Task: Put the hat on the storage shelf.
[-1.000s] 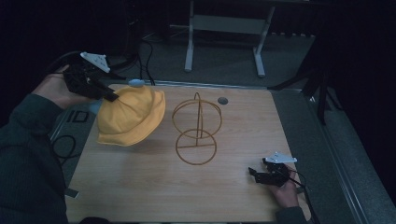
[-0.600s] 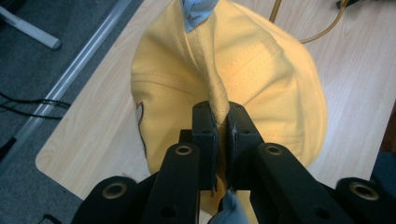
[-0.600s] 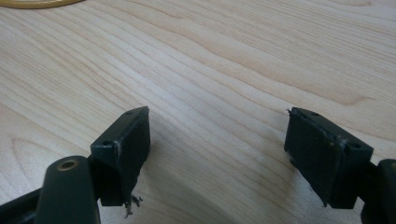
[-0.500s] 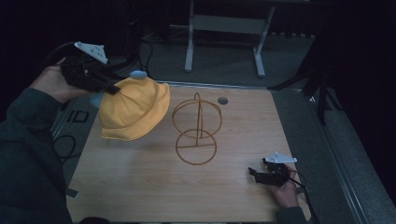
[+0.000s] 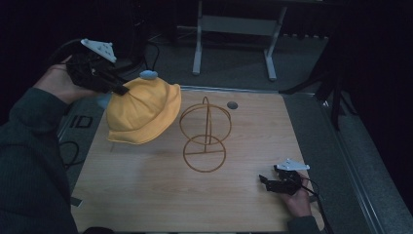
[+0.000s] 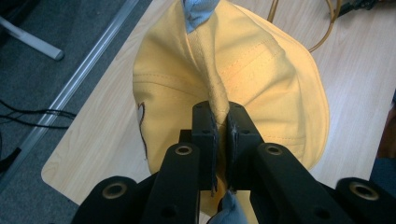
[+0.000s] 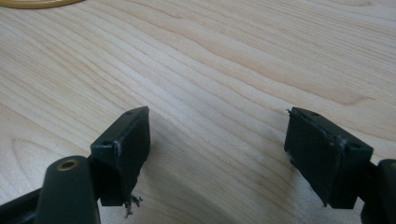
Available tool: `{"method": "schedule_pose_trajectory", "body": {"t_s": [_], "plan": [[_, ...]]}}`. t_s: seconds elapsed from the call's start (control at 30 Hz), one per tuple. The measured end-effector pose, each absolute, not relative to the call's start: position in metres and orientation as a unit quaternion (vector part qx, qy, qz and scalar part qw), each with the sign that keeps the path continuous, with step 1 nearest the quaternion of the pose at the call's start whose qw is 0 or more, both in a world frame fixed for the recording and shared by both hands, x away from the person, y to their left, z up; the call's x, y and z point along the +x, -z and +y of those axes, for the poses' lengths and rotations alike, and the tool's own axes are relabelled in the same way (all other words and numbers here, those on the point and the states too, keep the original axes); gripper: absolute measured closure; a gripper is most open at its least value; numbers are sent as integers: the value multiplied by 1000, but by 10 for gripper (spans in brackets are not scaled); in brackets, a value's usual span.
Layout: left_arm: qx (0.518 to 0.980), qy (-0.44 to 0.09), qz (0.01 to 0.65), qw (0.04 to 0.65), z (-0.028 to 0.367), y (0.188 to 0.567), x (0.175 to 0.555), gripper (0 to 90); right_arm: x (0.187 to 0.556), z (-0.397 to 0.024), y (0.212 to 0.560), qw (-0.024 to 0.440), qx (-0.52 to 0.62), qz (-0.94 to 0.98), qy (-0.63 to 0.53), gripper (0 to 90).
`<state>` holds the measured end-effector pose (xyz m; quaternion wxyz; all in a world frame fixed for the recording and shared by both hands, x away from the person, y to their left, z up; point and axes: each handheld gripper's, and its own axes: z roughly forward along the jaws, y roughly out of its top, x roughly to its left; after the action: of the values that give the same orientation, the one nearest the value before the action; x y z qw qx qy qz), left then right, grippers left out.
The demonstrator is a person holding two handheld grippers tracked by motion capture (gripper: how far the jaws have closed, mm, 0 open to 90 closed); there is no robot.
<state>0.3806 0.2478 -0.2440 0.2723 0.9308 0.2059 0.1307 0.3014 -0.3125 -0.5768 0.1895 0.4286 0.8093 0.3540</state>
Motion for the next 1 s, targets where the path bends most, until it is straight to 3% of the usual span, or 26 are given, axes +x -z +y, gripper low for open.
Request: {"method": "schedule_pose_trajectory", "body": {"t_s": [1.0], "plan": [[936, -130, 167, 282, 208, 224, 385, 841, 302, -313, 577, 190, 427, 810, -355, 220]]}}
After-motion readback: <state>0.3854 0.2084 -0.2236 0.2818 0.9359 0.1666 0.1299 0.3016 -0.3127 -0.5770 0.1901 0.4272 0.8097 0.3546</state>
